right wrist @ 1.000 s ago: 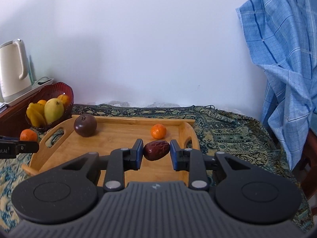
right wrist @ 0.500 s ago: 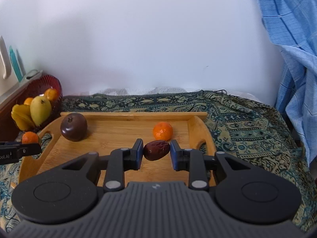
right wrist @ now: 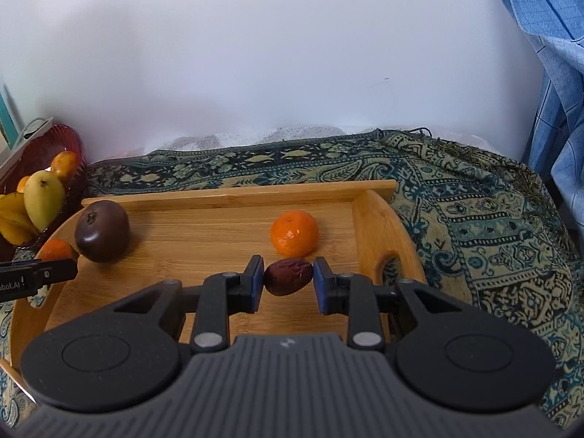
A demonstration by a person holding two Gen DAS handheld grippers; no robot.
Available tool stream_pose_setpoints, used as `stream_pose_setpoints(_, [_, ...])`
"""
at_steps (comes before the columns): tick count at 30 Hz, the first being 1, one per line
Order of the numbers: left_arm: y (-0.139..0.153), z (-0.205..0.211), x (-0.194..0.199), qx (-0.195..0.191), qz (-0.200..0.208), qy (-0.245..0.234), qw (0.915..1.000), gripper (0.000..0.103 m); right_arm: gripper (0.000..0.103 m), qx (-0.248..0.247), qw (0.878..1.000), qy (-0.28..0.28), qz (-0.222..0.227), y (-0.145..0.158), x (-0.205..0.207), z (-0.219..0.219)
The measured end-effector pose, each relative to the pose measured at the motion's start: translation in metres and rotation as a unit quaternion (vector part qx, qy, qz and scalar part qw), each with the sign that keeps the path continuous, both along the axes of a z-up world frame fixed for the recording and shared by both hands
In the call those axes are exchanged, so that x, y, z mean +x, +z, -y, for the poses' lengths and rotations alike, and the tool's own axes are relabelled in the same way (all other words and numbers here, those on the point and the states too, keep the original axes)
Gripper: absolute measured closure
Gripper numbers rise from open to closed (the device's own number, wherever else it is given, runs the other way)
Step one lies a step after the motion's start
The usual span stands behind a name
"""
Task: Organize fruits
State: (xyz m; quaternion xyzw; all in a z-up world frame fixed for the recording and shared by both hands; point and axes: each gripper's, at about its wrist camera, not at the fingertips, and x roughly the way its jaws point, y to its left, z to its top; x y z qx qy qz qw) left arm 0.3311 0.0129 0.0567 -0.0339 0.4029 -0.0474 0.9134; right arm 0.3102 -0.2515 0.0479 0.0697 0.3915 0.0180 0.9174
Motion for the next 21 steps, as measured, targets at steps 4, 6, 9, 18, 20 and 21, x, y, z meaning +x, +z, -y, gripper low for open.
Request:
stream_pose_setpoints(4, [-0.003,0.004,0.002,0.013,0.002,-0.007,0.9999,0.068,0.069,-0.01,1.0,0.006,0.001,-0.003,0.003,-0.004])
stream_pose_setpoints(6, [-0.003,0.004,0.001,0.011,0.003,-0.009,0.9999,0.068,0.069,-0.015,1.0,0.007,0.0,-0.005,0.003,-0.005])
stream_pose_setpoints(9, [-0.002,0.004,0.001,0.011,0.005,-0.01,0.9999,0.068,0.069,-0.018,1.0,0.007,0.0,-0.007,0.004,-0.007])
stream_pose_setpoints(18, [-0.004,0.005,-0.001,0.013,0.008,-0.011,0.9998,0.068,0.069,-0.036,0.999,0.009,0.002,-0.009,0.005,-0.011])
stream_pose_setpoints(20, [-0.005,0.006,-0.002,0.015,0.008,-0.012,0.9998,0.068,0.069,-0.037,0.999,0.009,0.001,-0.01,0.005,-0.011])
stream_pose_setpoints(21, [-0.005,0.006,-0.002,0.016,0.008,-0.013,0.9997,0.068,0.069,-0.037,0.999,0.009,0.0,-0.01,0.005,-0.011])
